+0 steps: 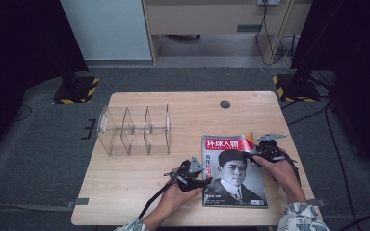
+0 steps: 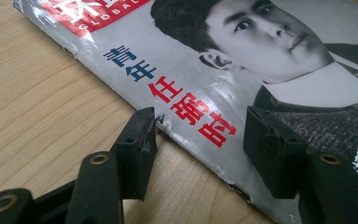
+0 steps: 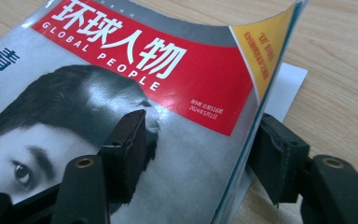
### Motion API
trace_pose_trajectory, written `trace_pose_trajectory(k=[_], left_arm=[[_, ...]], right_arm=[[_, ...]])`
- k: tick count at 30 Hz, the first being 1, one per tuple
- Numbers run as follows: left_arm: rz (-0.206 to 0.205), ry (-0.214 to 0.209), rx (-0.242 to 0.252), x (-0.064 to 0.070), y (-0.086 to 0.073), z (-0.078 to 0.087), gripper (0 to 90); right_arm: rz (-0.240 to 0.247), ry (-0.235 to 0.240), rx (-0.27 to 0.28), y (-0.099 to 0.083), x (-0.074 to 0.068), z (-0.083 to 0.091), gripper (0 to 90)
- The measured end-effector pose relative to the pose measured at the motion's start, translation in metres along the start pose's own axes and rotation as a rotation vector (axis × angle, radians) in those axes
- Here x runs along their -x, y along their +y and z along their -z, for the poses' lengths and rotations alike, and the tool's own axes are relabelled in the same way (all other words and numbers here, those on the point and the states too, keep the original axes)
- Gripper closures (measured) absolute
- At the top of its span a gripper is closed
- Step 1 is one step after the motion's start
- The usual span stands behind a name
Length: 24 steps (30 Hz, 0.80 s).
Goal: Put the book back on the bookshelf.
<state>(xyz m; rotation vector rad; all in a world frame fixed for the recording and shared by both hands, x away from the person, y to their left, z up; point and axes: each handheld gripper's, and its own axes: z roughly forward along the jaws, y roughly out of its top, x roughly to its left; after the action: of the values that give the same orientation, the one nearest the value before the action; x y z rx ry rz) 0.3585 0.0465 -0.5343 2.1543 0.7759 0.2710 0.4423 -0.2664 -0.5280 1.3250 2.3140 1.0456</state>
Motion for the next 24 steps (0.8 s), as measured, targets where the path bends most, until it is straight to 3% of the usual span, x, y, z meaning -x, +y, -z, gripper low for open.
trace_pose_trajectory(k=[3,7,18,21,22,24], left_arm=[[0.000,0.000,0.000,0.000,0.000,0.000,43.3],[-0.001,0.000,0.000,0.000,0.000,0.000,43.3],[-0.001,-0.001,0.000,0.000,0.000,0.000,43.3],[-0.001,-0.001,0.000,0.000,0.000,0.000,43.3],[-0.002,-0.001,0.000,0.000,0.000,0.000,43.3],[-0.001,-0.001,0.000,0.000,0.000,0.000,43.3]], right_arm=[[-0.007,0.023,0.025,0.002,-0.001,0.005,46.4],[0.024,0.053,0.039,0.003,-0.006,0.008,47.2],[0.061,0.001,0.038,0.000,-0.011,-0.005,43.6],[0.063,-0.010,0.043,0.000,-0.012,-0.005,48.7],[0.072,-0.024,0.051,0.001,-0.012,-0.004,56.4],[0.066,-0.037,0.061,0.001,-0.012,-0.002,63.1]])
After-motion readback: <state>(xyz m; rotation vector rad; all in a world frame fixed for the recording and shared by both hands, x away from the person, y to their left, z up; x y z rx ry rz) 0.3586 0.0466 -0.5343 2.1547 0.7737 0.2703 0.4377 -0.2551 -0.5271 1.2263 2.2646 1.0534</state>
